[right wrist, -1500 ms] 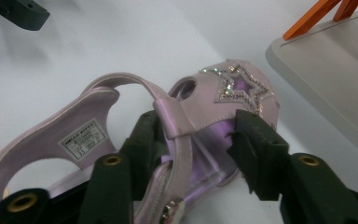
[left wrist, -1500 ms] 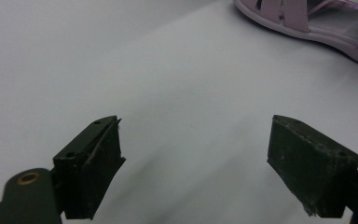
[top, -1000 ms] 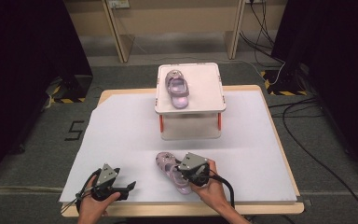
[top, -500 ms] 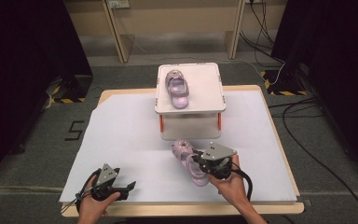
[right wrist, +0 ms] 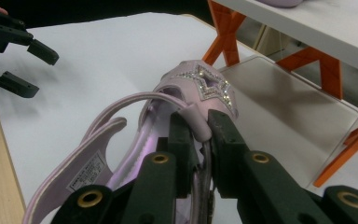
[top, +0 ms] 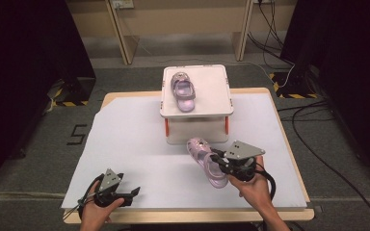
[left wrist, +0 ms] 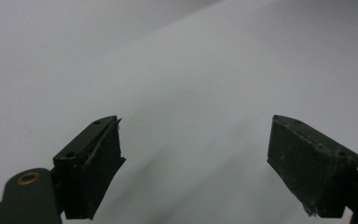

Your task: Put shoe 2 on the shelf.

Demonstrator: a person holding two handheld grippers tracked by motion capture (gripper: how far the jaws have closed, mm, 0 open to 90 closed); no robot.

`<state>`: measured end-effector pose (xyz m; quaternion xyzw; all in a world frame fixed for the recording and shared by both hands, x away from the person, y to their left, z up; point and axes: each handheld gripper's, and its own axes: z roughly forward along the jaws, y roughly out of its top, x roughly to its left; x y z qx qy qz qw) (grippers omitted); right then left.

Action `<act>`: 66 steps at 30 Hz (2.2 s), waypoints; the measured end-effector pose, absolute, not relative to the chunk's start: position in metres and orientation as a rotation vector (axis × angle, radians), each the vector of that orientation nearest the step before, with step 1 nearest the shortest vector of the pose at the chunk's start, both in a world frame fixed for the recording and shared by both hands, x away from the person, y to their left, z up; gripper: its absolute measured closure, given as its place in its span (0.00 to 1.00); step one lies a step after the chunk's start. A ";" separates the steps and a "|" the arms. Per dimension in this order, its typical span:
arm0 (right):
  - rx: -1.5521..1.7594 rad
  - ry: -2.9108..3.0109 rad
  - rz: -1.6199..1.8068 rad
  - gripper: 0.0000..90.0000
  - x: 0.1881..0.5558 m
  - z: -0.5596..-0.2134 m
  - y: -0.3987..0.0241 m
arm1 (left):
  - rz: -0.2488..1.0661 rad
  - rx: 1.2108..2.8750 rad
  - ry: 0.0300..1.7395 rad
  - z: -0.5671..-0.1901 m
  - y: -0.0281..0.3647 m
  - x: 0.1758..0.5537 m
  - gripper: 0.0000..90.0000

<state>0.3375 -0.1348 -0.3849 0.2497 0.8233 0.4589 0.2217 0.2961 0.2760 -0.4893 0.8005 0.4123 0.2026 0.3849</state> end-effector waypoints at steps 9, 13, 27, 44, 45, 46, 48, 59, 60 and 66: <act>0.702 2.228 1.280 0.90 0.334 -0.370 -0.154 | 0.518 2.038 1.051 -0.490 0.276 0.296 0.19; 0.703 2.209 1.299 0.90 0.333 -0.363 -0.158 | 0.520 2.038 1.050 -0.490 0.275 0.296 0.19; 0.723 2.134 1.339 0.90 0.344 -0.333 -0.168 | 0.521 2.045 1.051 -0.490 0.275 0.297 0.19; 0.801 2.025 1.328 0.90 0.409 -0.294 -0.158 | 0.520 2.051 1.051 -0.490 0.276 0.297 0.19; 0.804 2.019 1.322 0.90 0.414 -0.293 -0.156 | 0.519 2.051 1.050 -0.490 0.276 0.297 0.19; 0.809 2.020 1.318 0.90 0.417 -0.293 -0.154 | 0.520 2.048 1.049 -0.490 0.275 0.297 0.19; 0.819 2.016 1.311 0.90 0.427 -0.292 -0.150 | 0.519 2.047 1.049 -0.490 0.275 0.297 0.19; 0.912 1.976 1.288 0.90 0.471 -0.297 -0.141 | 0.517 2.047 1.048 -0.490 0.276 0.297 0.19; 0.915 1.974 1.291 0.90 0.476 -0.299 -0.140 | 0.517 2.046 1.048 -0.490 0.276 0.297 0.19; 0.935 1.964 1.252 0.90 0.494 -0.299 -0.130 | 0.515 2.045 1.050 -0.490 0.276 0.297 0.19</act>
